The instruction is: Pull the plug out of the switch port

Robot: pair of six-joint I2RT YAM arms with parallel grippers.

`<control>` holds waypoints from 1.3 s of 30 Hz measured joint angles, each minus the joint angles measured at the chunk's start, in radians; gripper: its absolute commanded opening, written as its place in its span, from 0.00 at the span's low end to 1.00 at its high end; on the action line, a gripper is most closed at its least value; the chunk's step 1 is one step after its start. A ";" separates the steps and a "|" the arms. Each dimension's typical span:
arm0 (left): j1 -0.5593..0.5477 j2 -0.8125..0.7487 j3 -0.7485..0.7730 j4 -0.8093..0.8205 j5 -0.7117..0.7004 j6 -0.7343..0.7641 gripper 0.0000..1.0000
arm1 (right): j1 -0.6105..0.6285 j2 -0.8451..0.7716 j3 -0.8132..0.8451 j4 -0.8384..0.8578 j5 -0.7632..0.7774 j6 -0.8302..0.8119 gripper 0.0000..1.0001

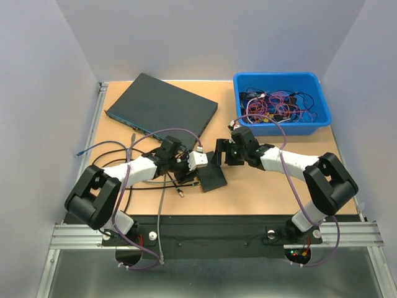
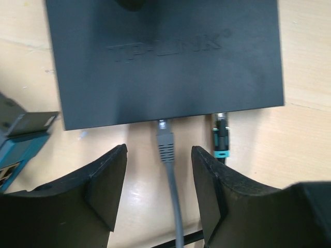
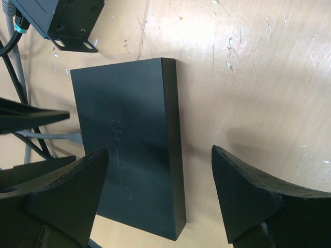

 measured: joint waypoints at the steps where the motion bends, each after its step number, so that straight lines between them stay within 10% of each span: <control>1: -0.008 -0.002 -0.005 -0.001 -0.003 0.003 0.63 | 0.001 0.000 -0.003 0.002 0.000 0.003 0.85; 12: -0.035 0.047 -0.012 0.033 -0.096 0.015 0.56 | 0.009 0.008 -0.016 0.029 0.023 0.024 0.86; 31: -0.045 0.103 0.039 0.034 -0.101 0.040 0.03 | 0.009 0.009 -0.023 0.042 0.022 0.028 0.86; 39: -0.045 0.110 0.051 0.029 -0.106 0.025 0.00 | 0.009 0.008 -0.023 0.043 0.023 0.022 0.88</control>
